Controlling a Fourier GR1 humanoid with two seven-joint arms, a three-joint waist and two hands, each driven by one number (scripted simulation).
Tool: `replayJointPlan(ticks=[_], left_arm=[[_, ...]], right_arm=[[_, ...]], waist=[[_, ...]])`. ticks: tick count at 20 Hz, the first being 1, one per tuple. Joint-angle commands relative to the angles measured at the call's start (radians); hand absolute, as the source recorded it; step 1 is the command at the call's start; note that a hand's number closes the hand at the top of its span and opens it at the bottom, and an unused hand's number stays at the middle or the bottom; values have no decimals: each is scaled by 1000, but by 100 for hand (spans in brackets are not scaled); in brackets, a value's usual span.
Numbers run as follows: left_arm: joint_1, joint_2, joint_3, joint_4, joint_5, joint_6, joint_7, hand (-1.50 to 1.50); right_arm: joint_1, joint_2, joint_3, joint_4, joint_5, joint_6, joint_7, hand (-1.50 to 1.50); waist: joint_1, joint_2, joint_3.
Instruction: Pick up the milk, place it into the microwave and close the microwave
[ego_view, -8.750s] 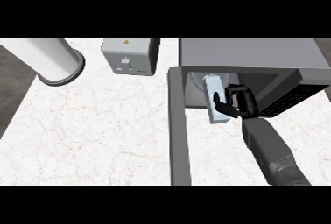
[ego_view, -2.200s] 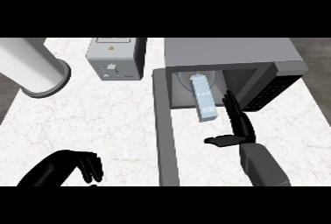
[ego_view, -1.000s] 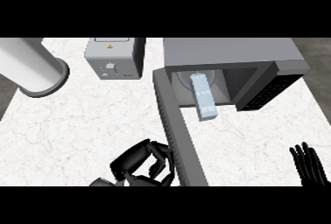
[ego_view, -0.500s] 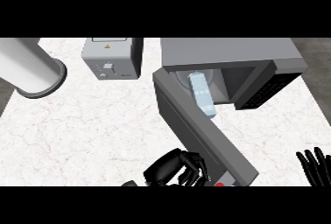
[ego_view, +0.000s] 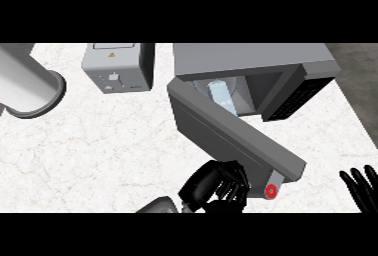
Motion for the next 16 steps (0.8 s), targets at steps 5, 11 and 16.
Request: replayJointPlan(ticks=[5, 11, 16], left_arm=[[-165, -28, -22, 39, 161, 178, -25, 150], [-288, -29, 2, 117, 253, 265, -49, 150], [-375, -29, 31, 194, 332, 312, -65, 150]], right_arm=[[-11, -25, 35, -134, -63, -15, 106, -150], [1, -30, 52, -200, -93, -45, 167, -150], [20, -56, 29, -241, -143, -58, 211, -150]], waist=[[-45, 15, -3], [-71, 22, -2], [-93, 25, 0]])
